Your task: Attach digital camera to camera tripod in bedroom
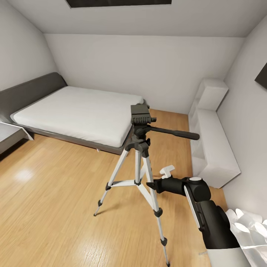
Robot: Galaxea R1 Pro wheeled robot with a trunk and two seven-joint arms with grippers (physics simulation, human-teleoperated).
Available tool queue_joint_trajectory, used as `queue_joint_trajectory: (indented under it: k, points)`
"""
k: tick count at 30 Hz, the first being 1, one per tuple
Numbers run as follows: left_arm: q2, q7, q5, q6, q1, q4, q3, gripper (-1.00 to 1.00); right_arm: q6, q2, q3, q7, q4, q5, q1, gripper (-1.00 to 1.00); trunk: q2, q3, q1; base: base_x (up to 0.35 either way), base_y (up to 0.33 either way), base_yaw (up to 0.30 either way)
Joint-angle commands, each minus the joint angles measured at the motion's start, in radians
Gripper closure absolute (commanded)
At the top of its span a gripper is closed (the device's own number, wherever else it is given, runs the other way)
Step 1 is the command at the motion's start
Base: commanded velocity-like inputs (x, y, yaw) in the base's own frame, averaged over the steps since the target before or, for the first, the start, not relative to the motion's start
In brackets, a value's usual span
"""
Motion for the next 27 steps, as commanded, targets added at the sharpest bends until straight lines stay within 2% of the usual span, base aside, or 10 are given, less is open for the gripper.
queue_joint_trajectory:
  k: [1, 3, 14, 22, 27]
  points:
    - [0.0, -0.005, 0.008, -0.003, -0.001, 0.001, -0.008, 1.0, 0.0, 0.001, -0.001, 0.005, -0.001, 0.014, -0.001, 1.0, -0.002, -0.002, 0.001, 0.0, 0.0, 0.0]
    - [-0.006, 0.001, 0.015, -0.011, 0.0, 0.013, -0.02, 1.0, -0.007, -0.002, 0.005, 0.001, 0.011, 0.01, 0.0, 1.0, -0.002, -0.002, 0.001, 0.0, 0.0, 0.0]
    - [0.012, 0.014, 0.007, -0.001, 0.0, 0.024, -0.005, 1.0, -0.009, -0.003, 0.007, -0.002, 0.023, 0.019, 0.0, 1.0, -0.002, -0.002, 0.001, 0.0, 0.0, 0.0]
    - [0.014, 0.014, 0.004, -0.003, 0.0, 0.013, 0.001, 1.0, -0.009, -0.002, 0.007, 0.0, 0.023, 0.023, 0.0, 1.0, -0.002, -0.002, 0.001, 0.0, 0.0, 0.0]
    - [0.03, 0.015, 0.004, 0.004, 0.0, -0.01, 0.002, 1.0, -0.009, -0.002, 0.007, 0.002, 0.023, 0.026, 0.0, 1.0, -0.002, -0.002, 0.001, 0.0, 0.0, 0.0]
